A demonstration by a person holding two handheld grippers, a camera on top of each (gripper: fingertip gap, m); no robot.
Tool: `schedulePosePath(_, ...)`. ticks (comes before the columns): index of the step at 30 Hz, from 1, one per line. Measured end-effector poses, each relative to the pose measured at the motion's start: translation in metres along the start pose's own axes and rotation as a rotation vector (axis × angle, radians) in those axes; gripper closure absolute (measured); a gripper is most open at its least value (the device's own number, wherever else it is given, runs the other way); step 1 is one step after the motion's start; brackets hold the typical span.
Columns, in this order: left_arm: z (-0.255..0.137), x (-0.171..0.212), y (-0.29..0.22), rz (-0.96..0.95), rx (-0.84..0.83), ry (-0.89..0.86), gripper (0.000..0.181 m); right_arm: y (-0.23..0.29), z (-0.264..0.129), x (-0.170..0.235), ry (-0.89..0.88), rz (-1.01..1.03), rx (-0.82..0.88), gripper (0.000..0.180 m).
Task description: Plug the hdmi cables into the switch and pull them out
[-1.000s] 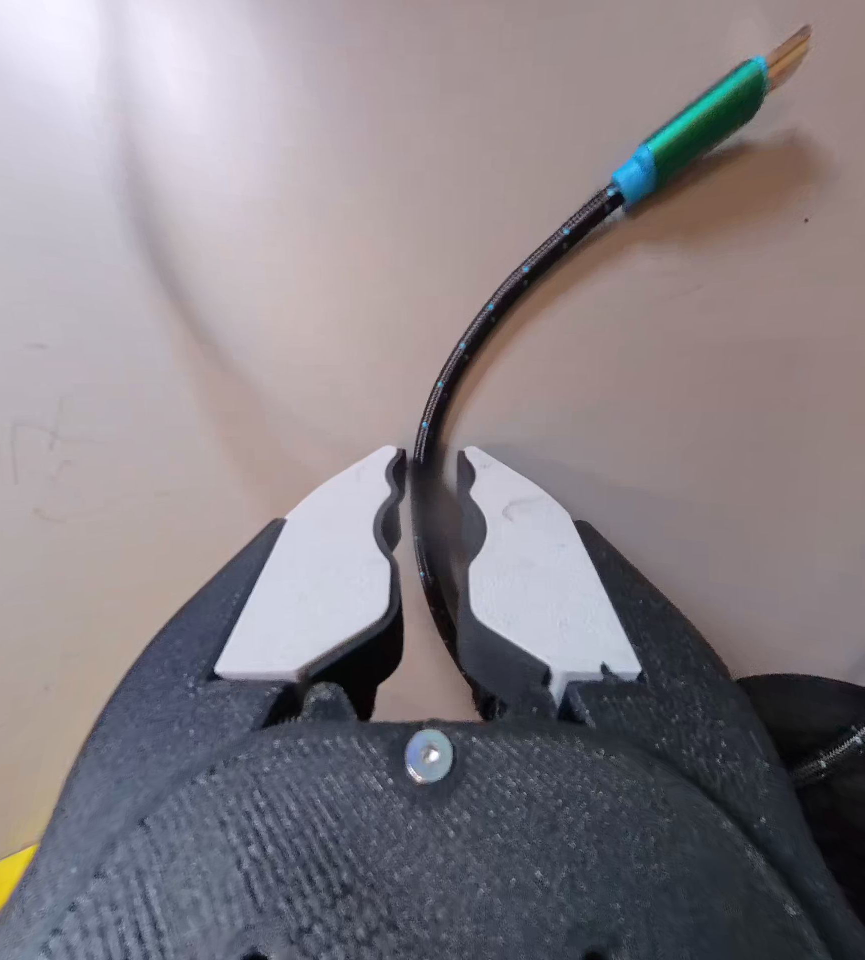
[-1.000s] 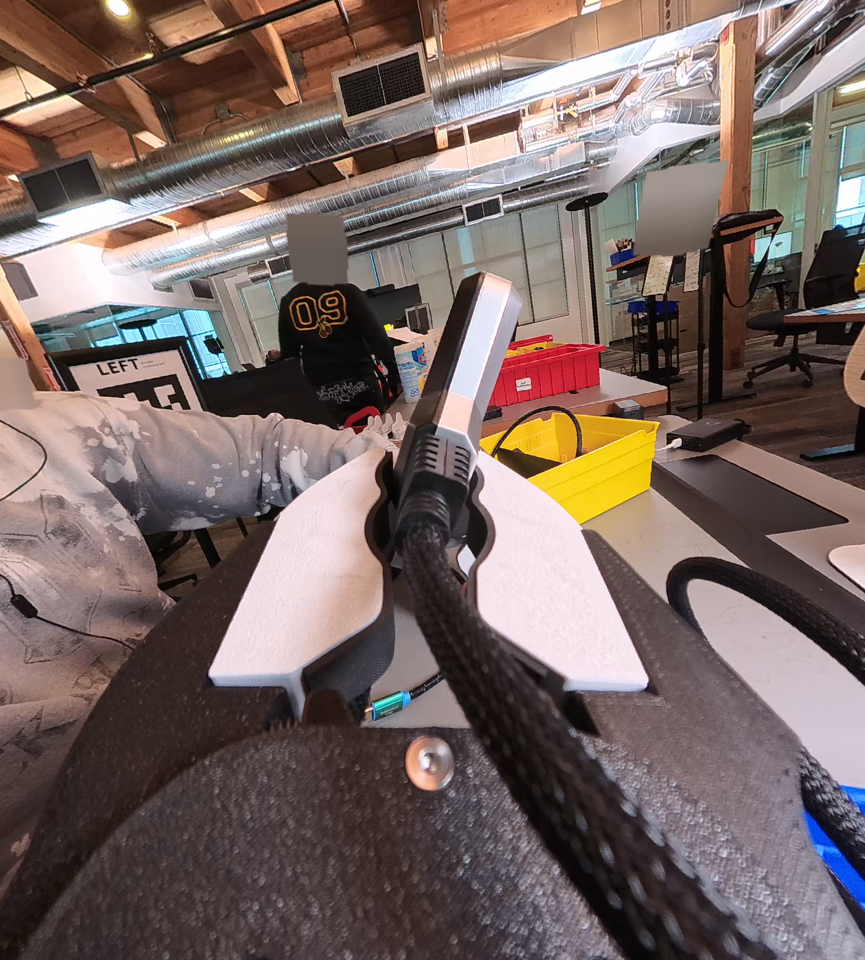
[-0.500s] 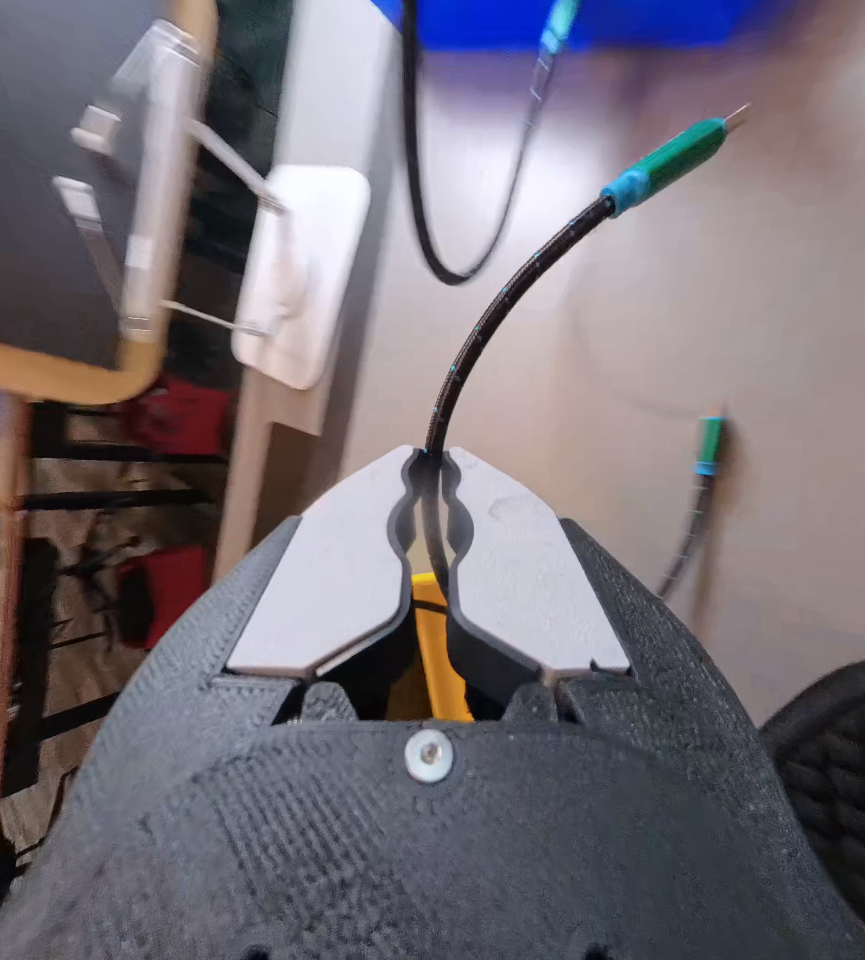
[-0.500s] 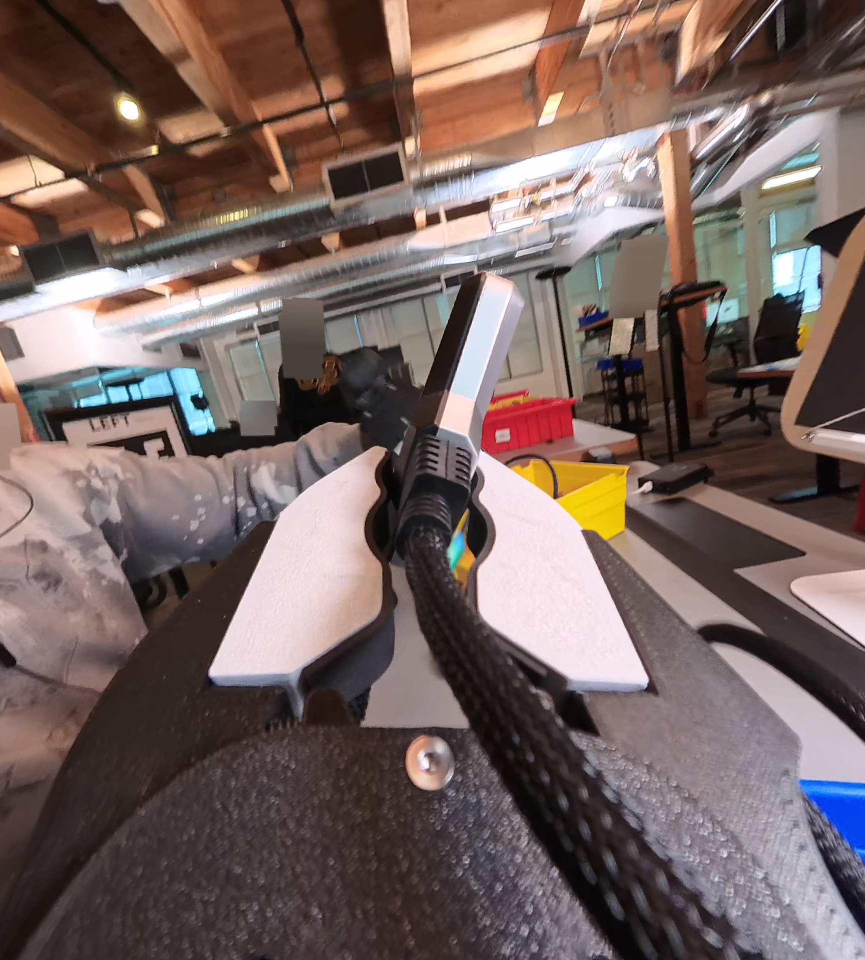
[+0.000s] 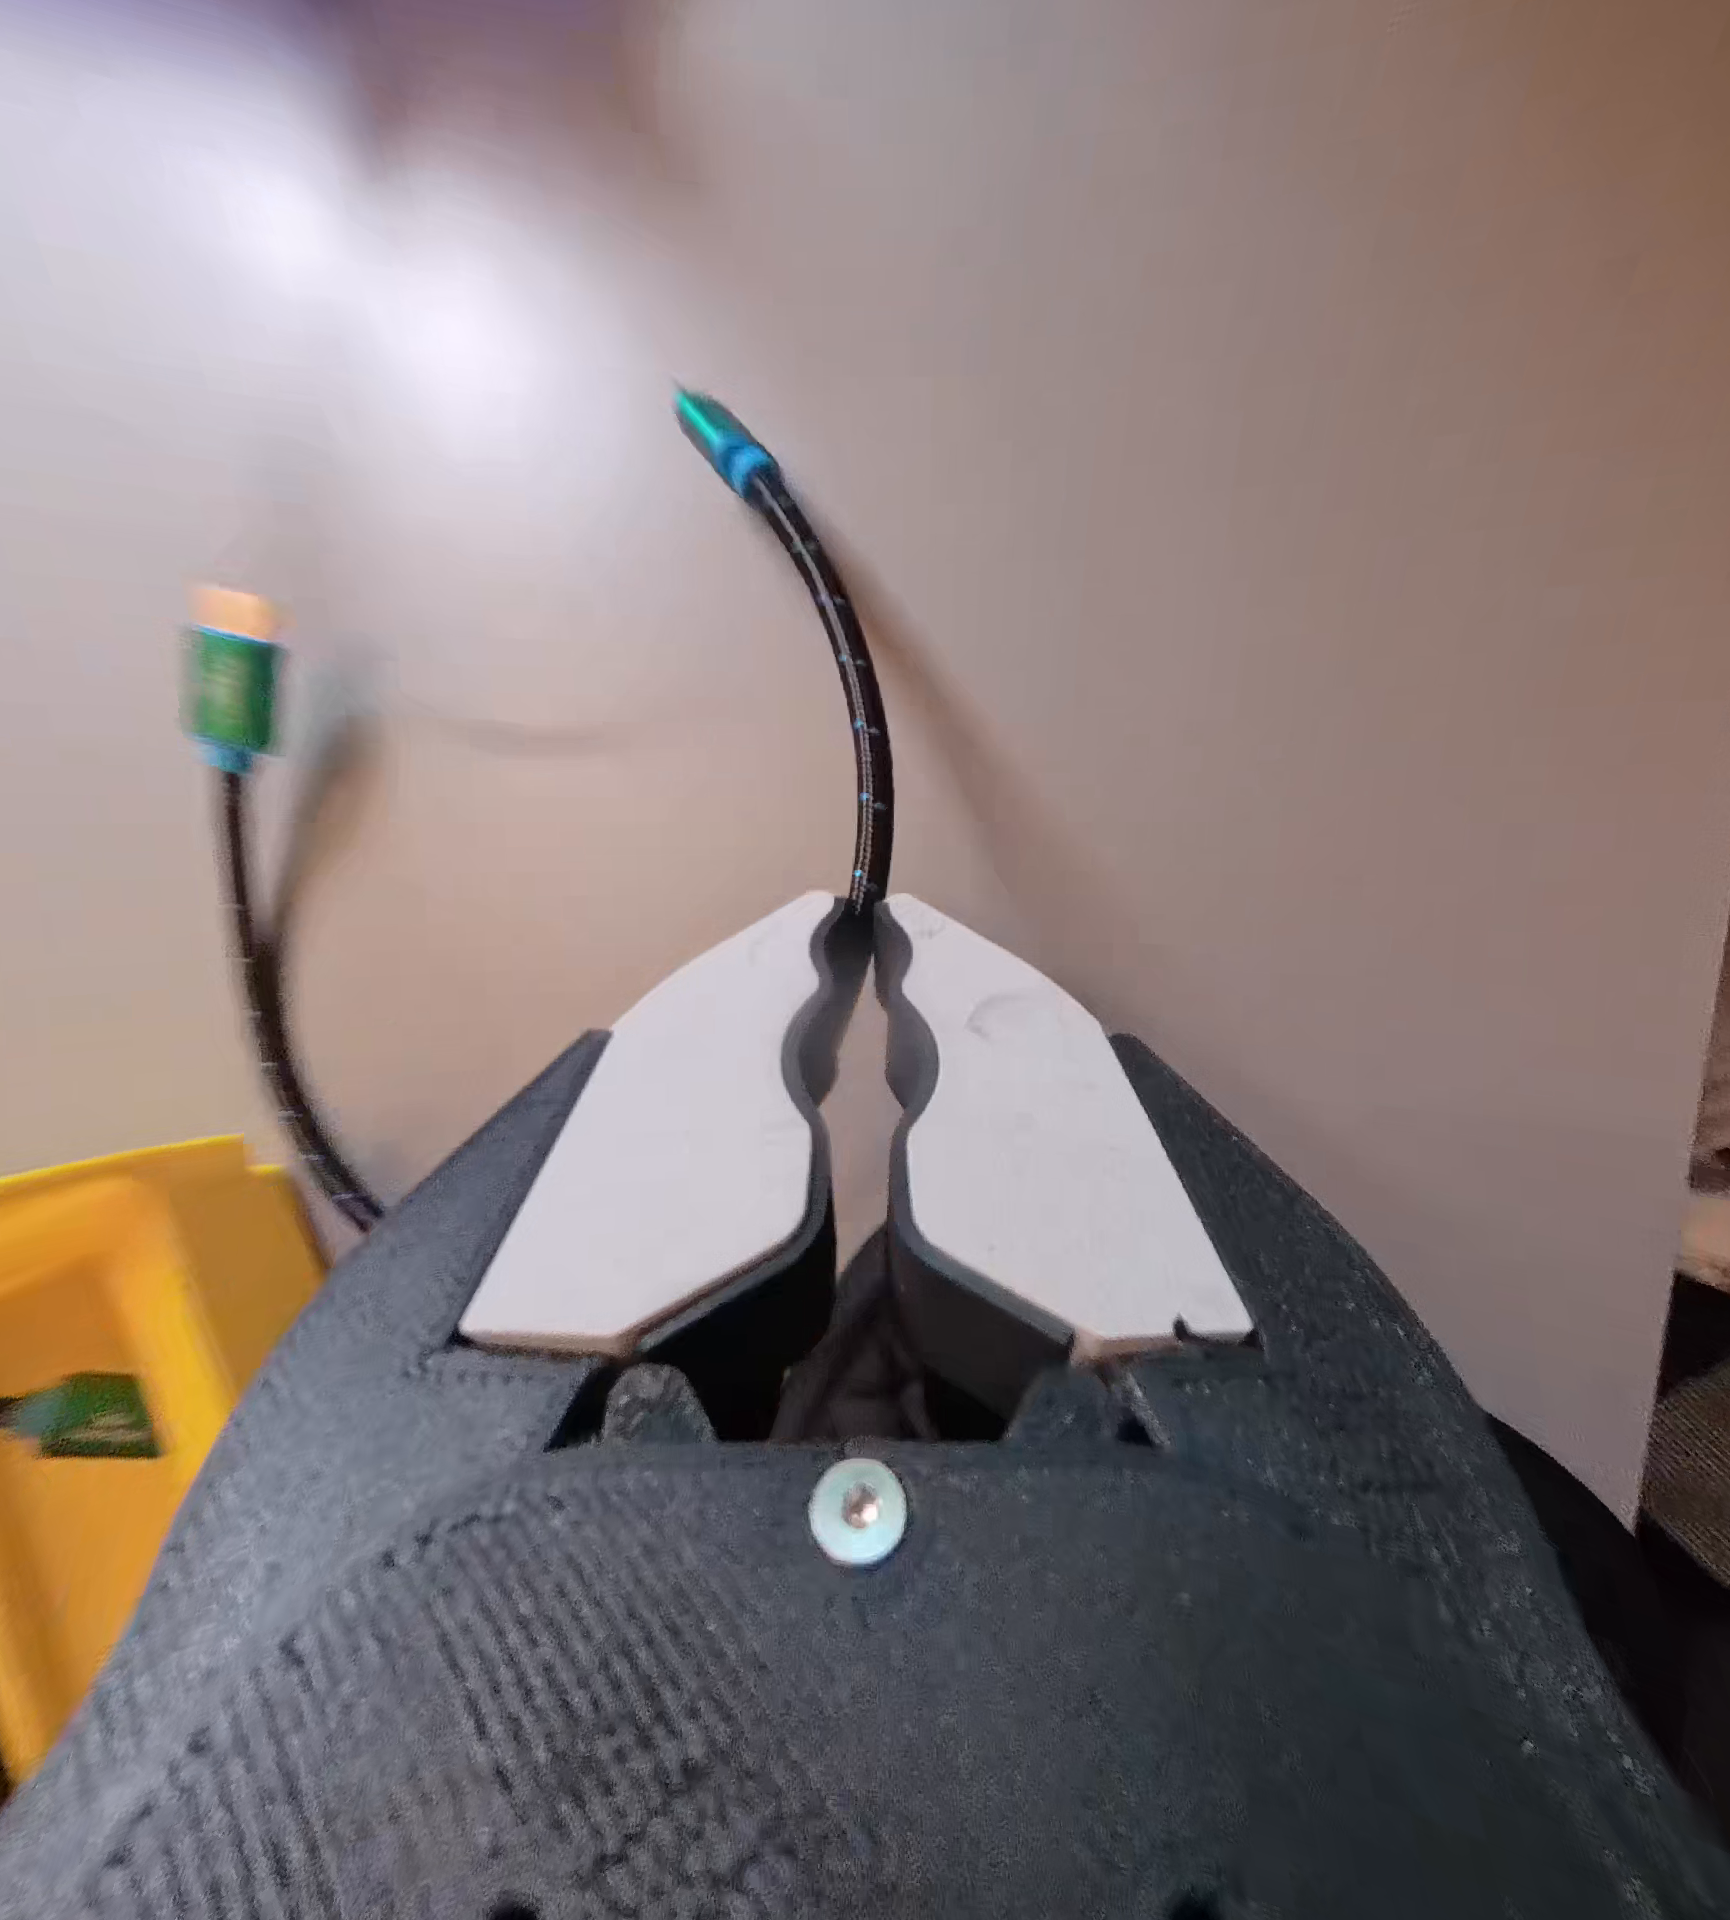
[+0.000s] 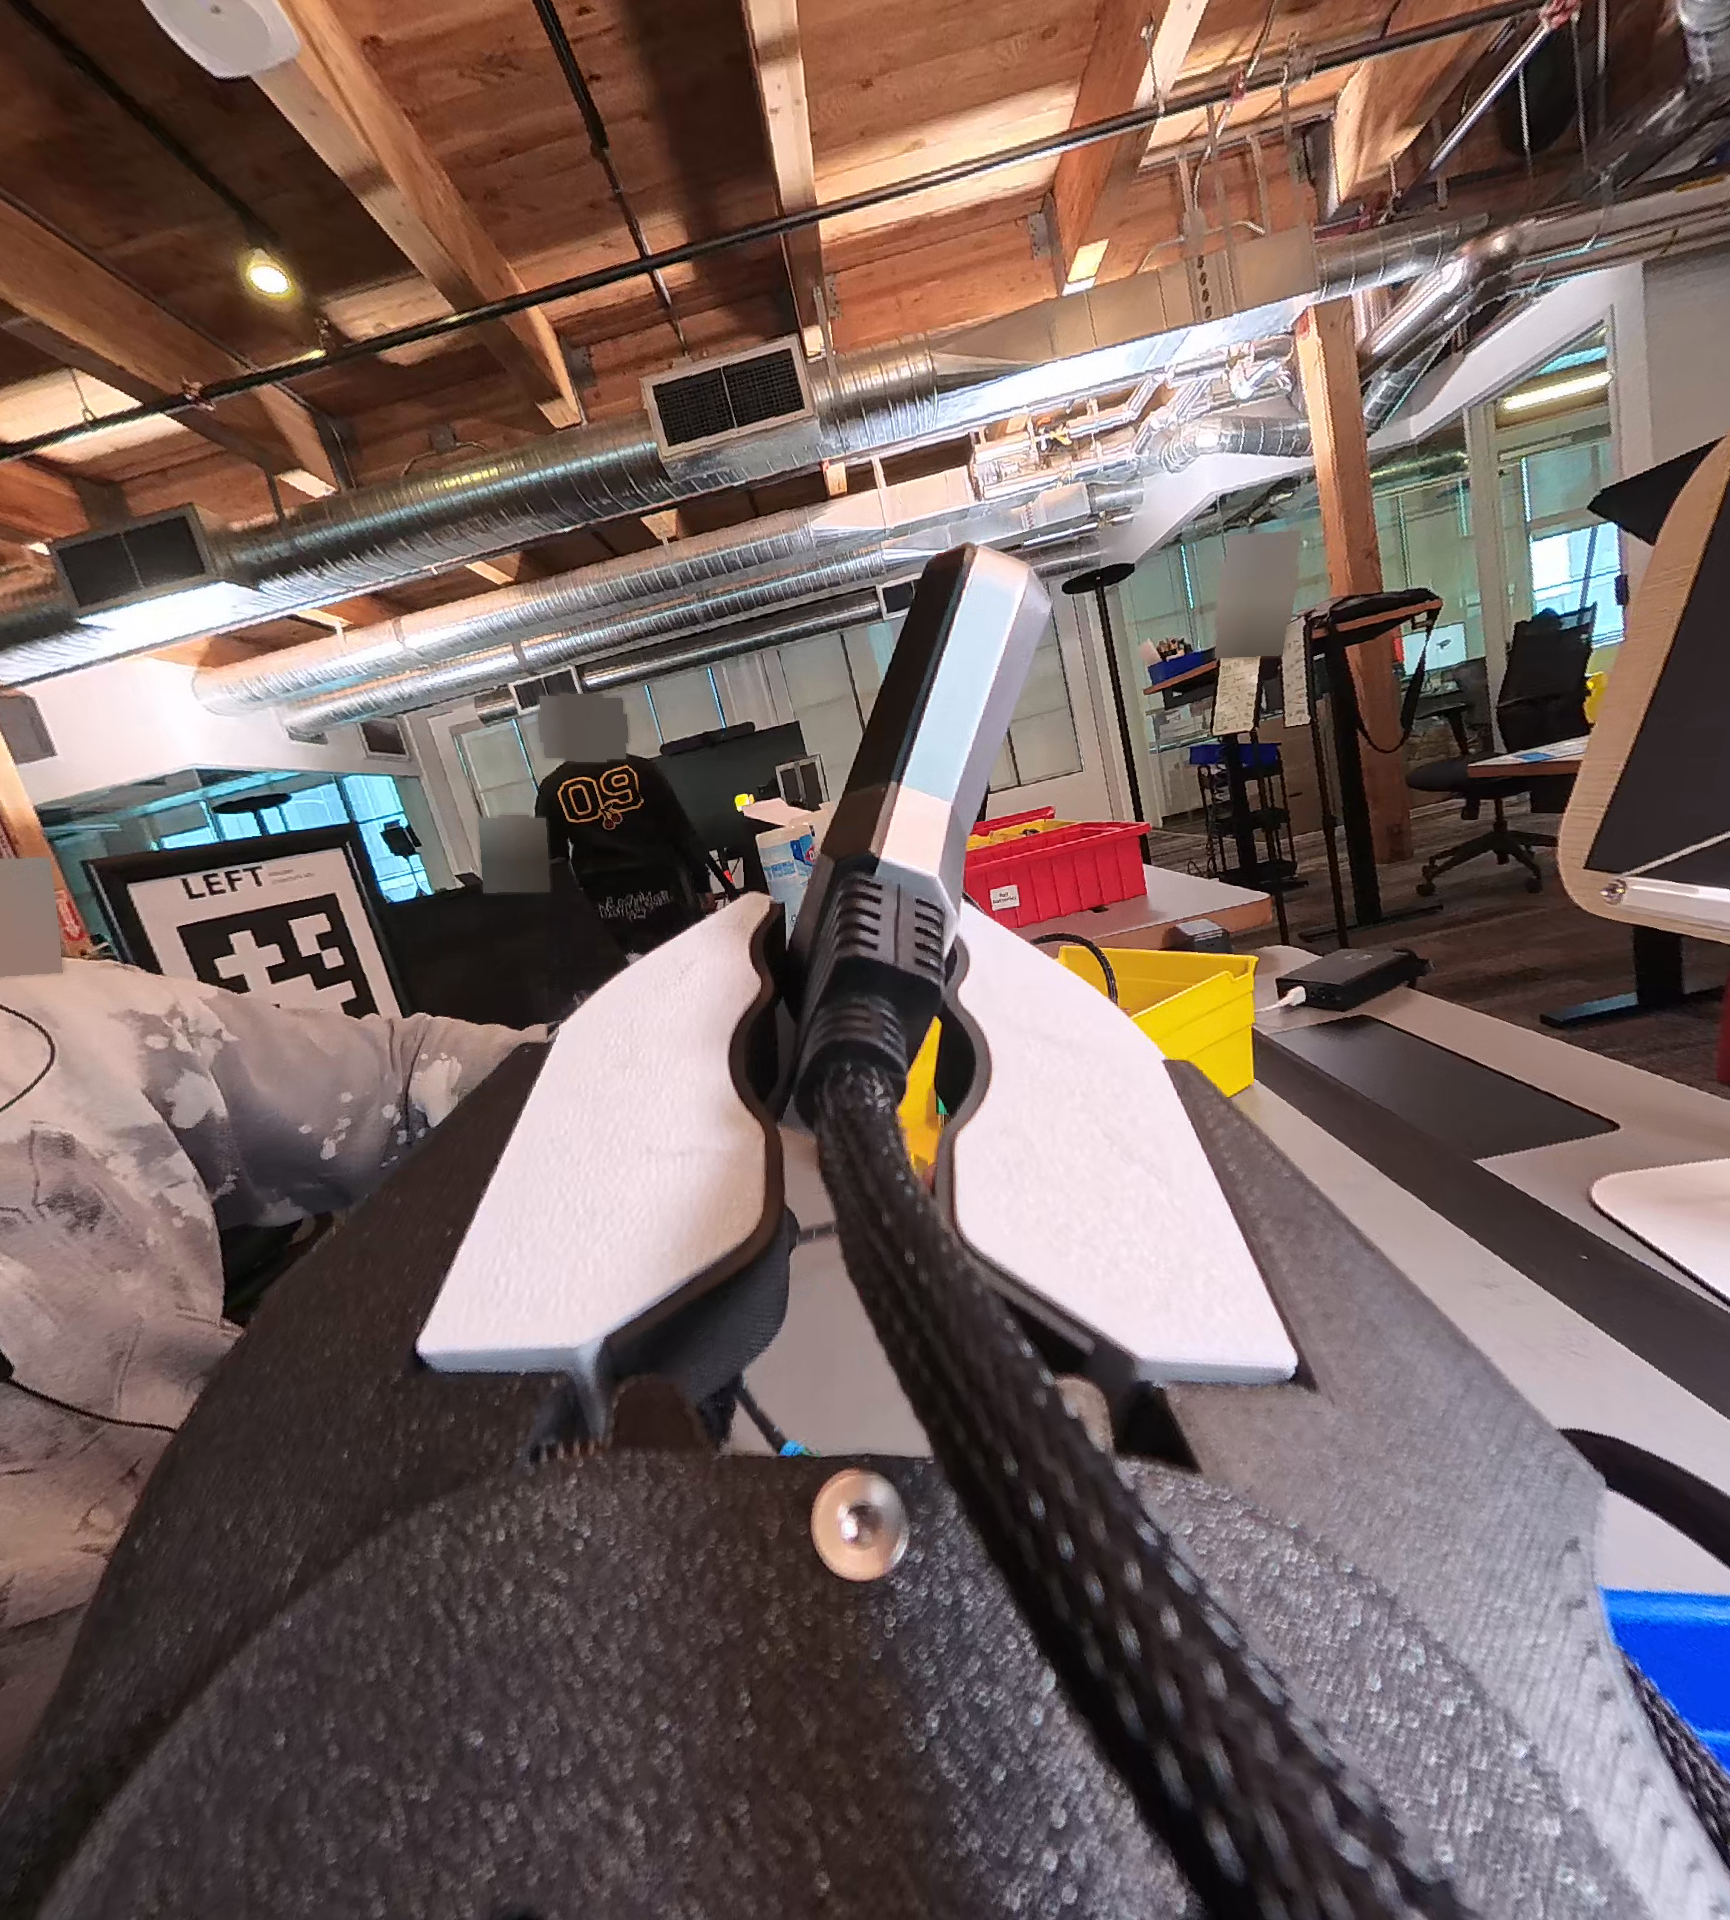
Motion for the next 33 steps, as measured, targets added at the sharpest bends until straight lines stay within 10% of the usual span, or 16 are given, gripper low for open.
schedulePosePath(13, 0.071, -0.039, 0.003, -0.388, 0.011, -0.126, 0.150, -0.003, -0.002, 0.003, 0.008, 0.010, 0.007, 0.154)
schedulePosePath(21, 0.086, -0.057, 0.015, -0.397, -0.042, -0.151, 0.168, -0.005, -0.002, 0.009, 0.057, 0.016, -0.009, 0.154)
schedulePosePath(33, -0.103, -0.112, 0.065, -0.276, -0.032, -0.550, 0.174, -0.001, 0.008, 0.029, 0.199, 0.040, -0.111, 0.154)
Point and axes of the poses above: each gripper's, where its closed fingertips meet, z out along the fingers, x out of its underside, y = z × x across the jaws, the point moved 8 cm from there along -z, back along the fingers, and after that the axes turned 6 degrees about -z, right-handed, at the moved point
